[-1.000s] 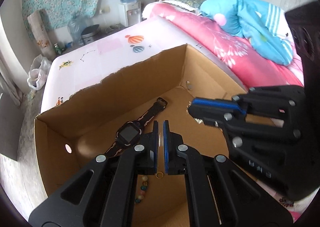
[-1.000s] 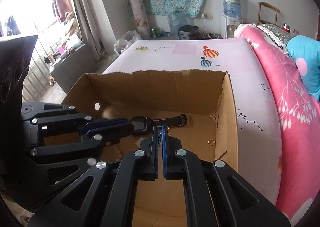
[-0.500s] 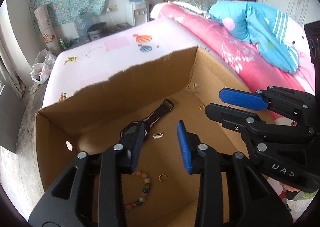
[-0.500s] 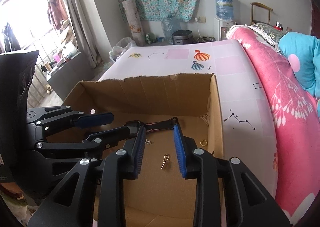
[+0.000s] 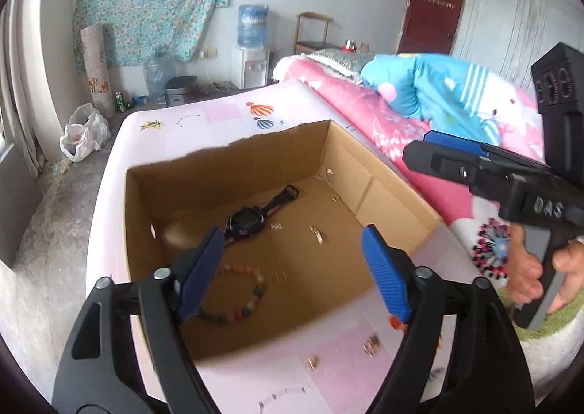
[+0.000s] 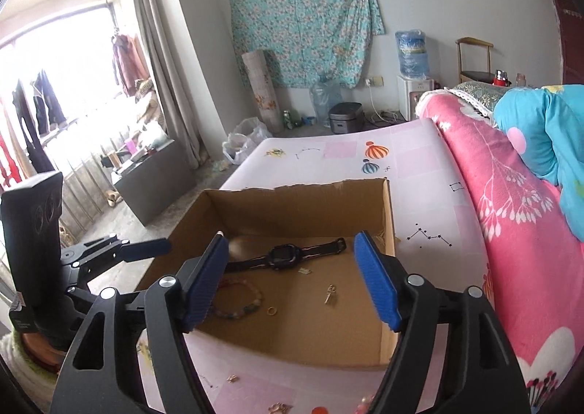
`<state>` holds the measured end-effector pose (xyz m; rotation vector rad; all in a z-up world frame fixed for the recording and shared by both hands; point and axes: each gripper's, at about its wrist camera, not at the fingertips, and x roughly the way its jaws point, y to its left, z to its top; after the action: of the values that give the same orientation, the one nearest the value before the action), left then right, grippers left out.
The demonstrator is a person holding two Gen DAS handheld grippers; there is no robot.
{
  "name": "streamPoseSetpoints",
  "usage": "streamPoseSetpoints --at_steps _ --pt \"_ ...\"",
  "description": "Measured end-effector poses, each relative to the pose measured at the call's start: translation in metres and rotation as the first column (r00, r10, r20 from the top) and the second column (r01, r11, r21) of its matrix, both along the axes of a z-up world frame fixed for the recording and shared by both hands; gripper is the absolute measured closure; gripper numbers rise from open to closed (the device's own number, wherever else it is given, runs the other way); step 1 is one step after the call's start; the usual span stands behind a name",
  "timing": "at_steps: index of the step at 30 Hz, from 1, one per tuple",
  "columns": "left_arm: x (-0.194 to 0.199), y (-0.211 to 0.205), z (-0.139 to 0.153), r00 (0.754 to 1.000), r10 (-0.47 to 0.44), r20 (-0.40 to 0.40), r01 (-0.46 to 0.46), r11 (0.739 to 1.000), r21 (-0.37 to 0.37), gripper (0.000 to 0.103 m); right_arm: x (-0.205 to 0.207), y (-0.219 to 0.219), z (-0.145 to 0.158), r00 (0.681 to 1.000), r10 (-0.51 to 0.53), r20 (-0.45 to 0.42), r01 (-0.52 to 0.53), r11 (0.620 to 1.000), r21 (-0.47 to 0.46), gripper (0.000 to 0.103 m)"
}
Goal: Organize jewelry
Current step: 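Withdraw both tools from the box back over the table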
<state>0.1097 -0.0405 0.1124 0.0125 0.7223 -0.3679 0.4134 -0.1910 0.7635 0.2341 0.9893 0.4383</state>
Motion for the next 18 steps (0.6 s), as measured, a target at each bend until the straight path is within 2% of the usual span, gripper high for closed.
streamPoseSetpoints --at_steps 4,8,14,18 --pt "-0.032 0.012 -0.003 1.0 0.0 -0.008 0.0 0.999 -0.038 0.019 -0.019 0.002 0.013 1.0 0.002 0.019 -0.003 1.0 0.031 0.022" --pt "-0.059 0.018 -0.017 1.0 0.012 -0.02 -0.013 0.999 -0.05 0.018 -0.039 0.009 0.018 1.0 0.018 0.023 -0.019 0.999 0.037 0.016" --pt "-0.082 0.023 -0.047 0.996 0.053 -0.069 -0.054 0.998 -0.021 0.017 -0.068 0.023 0.016 0.999 0.028 0.021 -0.027 0.997 -0.071 0.01" --pt "-0.09 0.022 -0.066 0.993 0.064 -0.104 -0.064 0.998 0.0 0.017 -0.084 0.029 0.016 0.999 0.015 0.039 -0.008 0.982 -0.188 0.007"
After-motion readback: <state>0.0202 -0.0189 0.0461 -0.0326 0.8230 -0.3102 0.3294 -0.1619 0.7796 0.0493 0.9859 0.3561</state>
